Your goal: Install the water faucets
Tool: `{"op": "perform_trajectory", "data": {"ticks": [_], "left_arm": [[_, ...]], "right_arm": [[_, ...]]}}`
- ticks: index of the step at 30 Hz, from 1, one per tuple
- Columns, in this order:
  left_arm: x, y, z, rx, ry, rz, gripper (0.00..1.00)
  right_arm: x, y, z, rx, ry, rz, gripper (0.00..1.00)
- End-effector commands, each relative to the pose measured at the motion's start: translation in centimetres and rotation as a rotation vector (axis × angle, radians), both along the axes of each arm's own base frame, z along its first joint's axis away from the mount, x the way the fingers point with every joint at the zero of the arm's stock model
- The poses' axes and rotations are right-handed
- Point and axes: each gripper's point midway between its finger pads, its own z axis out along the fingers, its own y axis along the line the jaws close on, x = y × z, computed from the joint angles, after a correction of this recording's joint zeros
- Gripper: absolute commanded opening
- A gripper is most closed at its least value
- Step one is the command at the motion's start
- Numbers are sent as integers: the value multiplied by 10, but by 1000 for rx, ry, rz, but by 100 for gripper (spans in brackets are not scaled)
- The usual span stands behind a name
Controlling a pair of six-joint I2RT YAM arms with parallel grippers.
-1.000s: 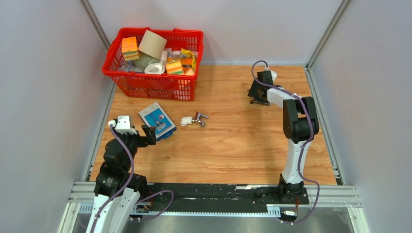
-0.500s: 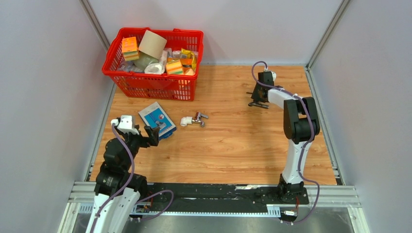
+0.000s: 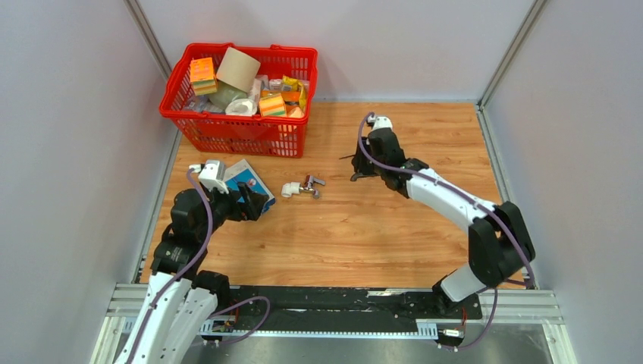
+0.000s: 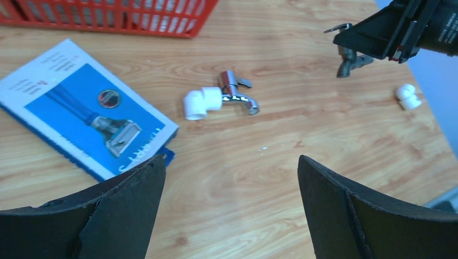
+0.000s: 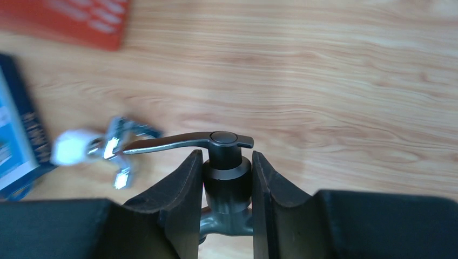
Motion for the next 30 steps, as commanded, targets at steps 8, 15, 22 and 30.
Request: {"op": "perform_trajectory", "data": {"ticks": [8,15,22,30], "left_arm": [[2,-67,66,-325,19,-284,95],[3,-97,99,-430,-11,-372,86],[-5,-130,99,-448,14,-442,77],[0,-144,88,-420,48,-435,60]], "right_arm": [[-87,89,129,179,-397,246,0],[-136,113,161,289,-525,341,0],[-148,120,159,271,-551,366,0],[-152,123,152,254,-560,380,0]]}}
